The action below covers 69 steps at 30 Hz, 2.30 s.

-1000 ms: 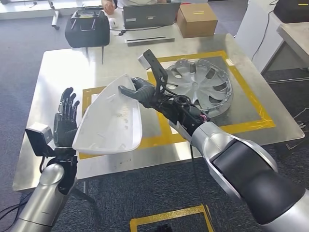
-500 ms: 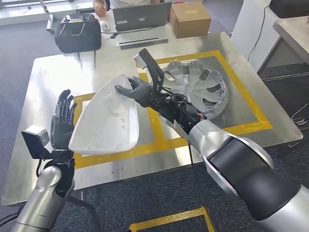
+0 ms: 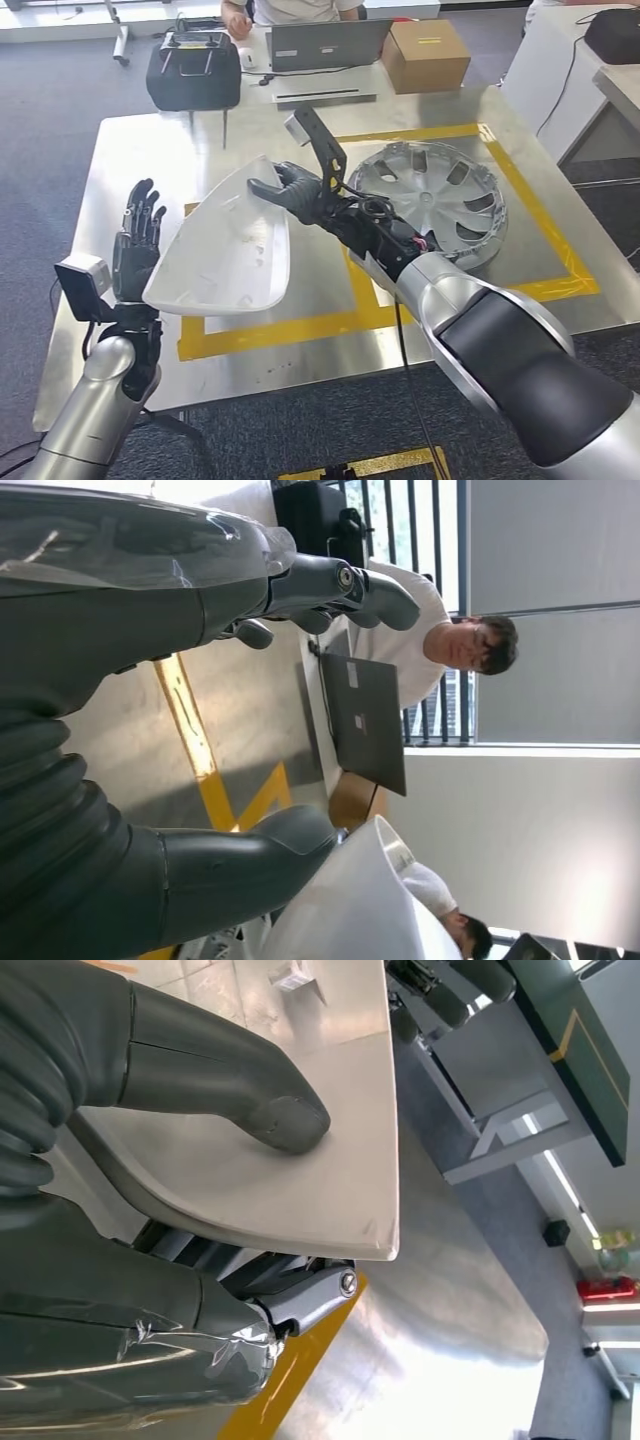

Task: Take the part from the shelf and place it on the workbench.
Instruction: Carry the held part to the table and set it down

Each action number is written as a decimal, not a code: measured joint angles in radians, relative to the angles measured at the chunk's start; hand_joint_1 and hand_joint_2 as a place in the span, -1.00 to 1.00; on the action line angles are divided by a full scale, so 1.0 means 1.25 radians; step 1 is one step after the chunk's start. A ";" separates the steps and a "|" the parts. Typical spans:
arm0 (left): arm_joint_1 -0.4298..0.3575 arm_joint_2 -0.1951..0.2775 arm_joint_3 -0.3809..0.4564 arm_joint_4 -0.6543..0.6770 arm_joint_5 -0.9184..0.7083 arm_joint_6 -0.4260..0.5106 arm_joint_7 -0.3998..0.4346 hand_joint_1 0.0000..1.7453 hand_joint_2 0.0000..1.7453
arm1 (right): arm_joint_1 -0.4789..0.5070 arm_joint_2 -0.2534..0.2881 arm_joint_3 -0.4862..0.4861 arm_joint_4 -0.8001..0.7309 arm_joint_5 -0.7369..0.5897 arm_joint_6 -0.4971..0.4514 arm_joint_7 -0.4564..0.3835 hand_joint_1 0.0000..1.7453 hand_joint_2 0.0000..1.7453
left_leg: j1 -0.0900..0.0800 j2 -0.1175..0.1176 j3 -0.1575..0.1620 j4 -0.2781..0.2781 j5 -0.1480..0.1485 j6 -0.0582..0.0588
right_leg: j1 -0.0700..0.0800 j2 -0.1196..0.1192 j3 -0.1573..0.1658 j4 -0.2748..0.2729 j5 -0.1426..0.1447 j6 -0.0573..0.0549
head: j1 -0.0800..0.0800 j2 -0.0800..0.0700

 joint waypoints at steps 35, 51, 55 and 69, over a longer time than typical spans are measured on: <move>0.001 0.005 -0.001 0.020 -0.001 -0.006 -0.012 -1.00 1.00 | 0.020 -0.025 0.001 0.035 0.020 -0.049 0.004 1.00 1.00 | 0.016 -0.004 -0.054 0.000 0.040 -0.028 | -0.012 -0.002 0.156 -0.222 0.061 -0.013 | 0.012 0.000; 0.001 0.010 -0.001 0.020 -0.003 0.003 -0.018 -1.00 1.00 | 0.072 -0.064 0.003 0.054 0.048 -0.083 0.009 1.00 1.00 | 0.013 0.001 -0.051 0.000 0.043 -0.026 | -0.017 -0.006 0.182 -0.257 0.034 0.021 | -0.002 0.000; 0.001 0.011 -0.001 0.019 -0.004 0.006 -0.017 -1.00 1.00 | 0.084 -0.075 0.004 0.056 0.052 -0.092 0.012 1.00 1.00 | 0.013 0.001 -0.051 0.000 0.043 -0.026 | -0.017 -0.006 0.182 -0.257 0.033 0.020 | -0.004 0.000; 0.002 0.012 -0.001 0.019 -0.002 0.011 -0.006 -1.00 1.00 | 0.115 -0.093 0.011 0.062 0.078 -0.142 0.014 1.00 1.00 | 0.013 0.001 -0.050 0.000 0.043 -0.026 | -0.017 -0.006 0.183 -0.257 0.033 0.020 | -0.007 0.000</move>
